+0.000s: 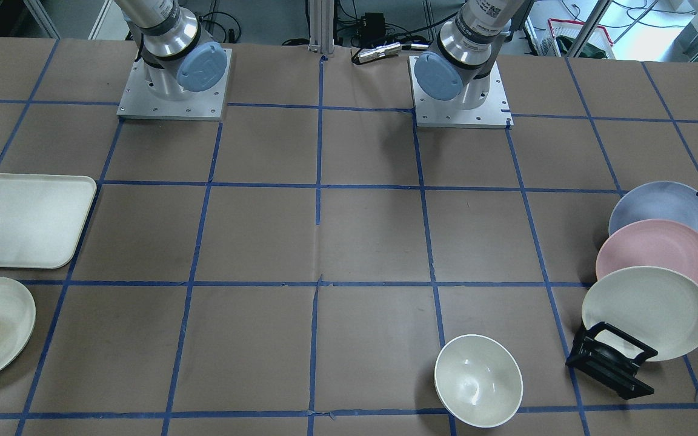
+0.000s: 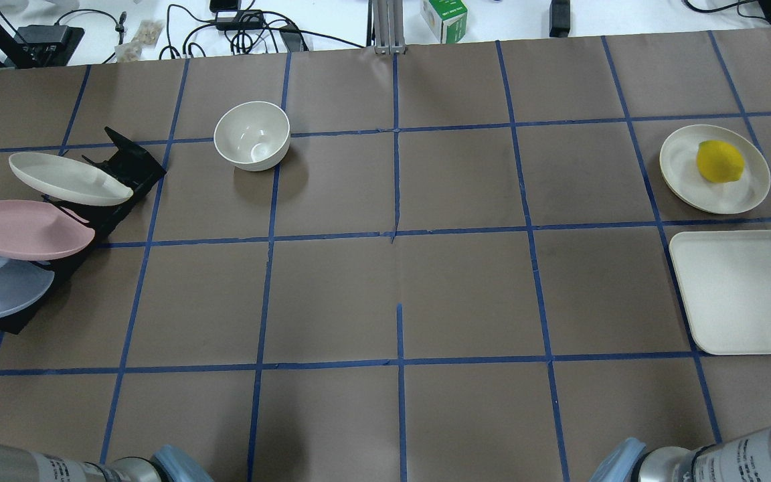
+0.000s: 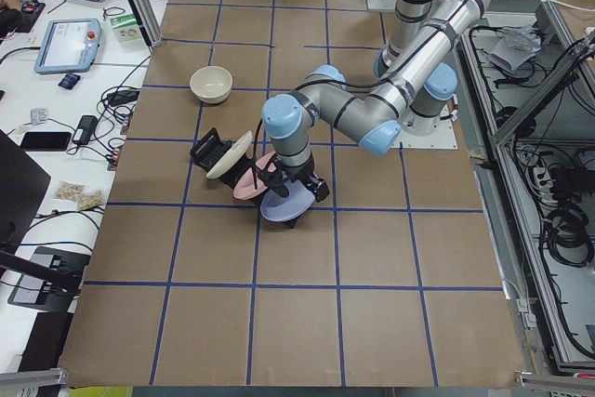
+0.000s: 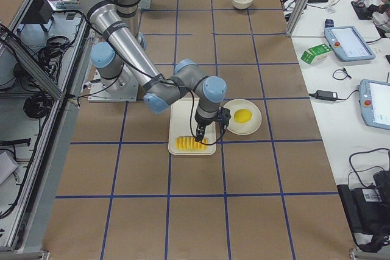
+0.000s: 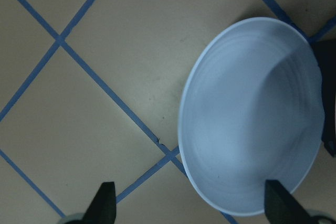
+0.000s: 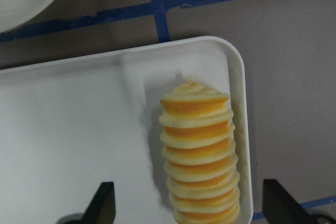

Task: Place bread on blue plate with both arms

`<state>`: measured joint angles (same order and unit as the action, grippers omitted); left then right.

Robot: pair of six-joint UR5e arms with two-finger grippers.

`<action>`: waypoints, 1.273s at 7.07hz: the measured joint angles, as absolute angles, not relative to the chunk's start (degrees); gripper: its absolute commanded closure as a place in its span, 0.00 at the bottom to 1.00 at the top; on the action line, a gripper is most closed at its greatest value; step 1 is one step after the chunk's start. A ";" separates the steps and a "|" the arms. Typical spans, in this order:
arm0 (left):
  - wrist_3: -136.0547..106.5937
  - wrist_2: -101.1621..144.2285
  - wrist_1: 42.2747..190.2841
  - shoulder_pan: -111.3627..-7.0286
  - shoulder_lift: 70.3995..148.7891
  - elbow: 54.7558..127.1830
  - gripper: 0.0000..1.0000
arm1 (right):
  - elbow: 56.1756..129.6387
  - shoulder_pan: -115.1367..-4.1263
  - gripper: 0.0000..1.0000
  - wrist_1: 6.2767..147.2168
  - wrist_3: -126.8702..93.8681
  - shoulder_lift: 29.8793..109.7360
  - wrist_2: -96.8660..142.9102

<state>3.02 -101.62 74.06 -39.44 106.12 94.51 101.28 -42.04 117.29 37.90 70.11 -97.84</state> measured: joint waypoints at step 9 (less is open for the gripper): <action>2.78 -105.19 70.73 -38.63 108.12 97.11 0.74 | 101.33 -41.58 1.00 118.19 37.61 62.25 -101.59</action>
